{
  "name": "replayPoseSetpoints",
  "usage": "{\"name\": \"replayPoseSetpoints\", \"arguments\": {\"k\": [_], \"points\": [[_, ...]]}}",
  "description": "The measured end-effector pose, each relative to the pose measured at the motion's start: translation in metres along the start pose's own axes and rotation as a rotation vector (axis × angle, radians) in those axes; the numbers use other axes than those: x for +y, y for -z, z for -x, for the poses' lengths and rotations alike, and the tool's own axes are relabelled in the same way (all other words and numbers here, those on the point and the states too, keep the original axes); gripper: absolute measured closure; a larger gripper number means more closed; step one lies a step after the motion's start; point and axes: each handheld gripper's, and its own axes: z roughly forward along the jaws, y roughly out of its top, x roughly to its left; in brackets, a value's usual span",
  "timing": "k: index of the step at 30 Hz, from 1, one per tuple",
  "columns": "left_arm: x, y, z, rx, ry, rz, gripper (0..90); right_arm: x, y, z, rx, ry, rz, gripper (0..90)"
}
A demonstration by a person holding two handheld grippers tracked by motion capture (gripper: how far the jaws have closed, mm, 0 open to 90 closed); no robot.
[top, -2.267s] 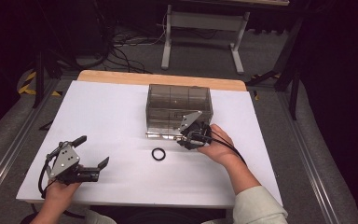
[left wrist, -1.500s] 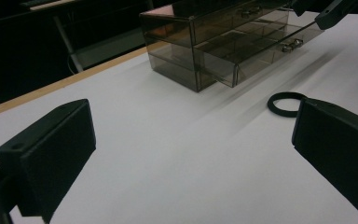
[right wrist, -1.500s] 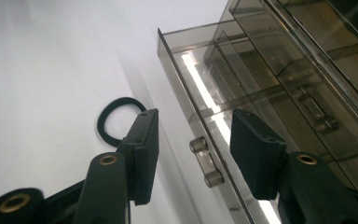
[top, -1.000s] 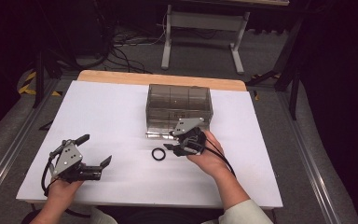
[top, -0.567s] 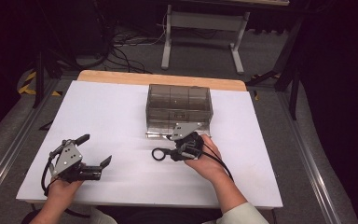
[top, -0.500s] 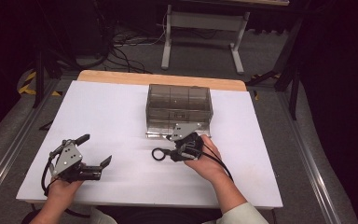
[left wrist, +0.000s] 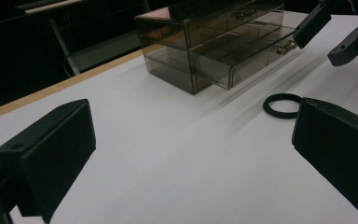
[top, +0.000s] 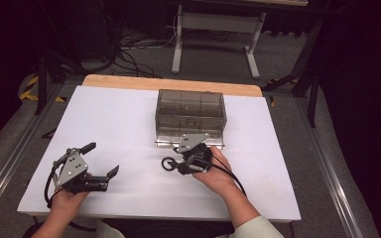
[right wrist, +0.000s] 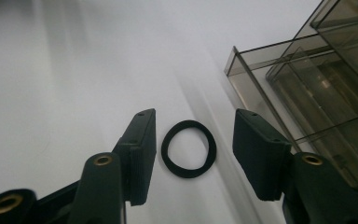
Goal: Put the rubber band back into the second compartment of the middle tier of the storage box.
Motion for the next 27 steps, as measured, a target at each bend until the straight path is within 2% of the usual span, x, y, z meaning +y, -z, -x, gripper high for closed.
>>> {"name": "replayPoseSetpoints", "arguments": {"k": [7, 21, 27], "points": [[0.0, 0.0, 0.0, -0.002, 0.0, 0.0, 0.4, -0.003, -0.016, -0.004, 0.036, -0.011, -0.049, 54.8], [0.0, -0.001, 0.0, -0.003, 0.004, -0.001, 0.4, -0.008, -0.037, -0.008, 0.056, -0.022, -0.116, 62.0], [0.0, -0.001, 0.0, -0.003, 0.0, -0.001, 0.4, -0.009, -0.041, -0.01, 0.06, -0.021, -0.126, 64.0]]}}
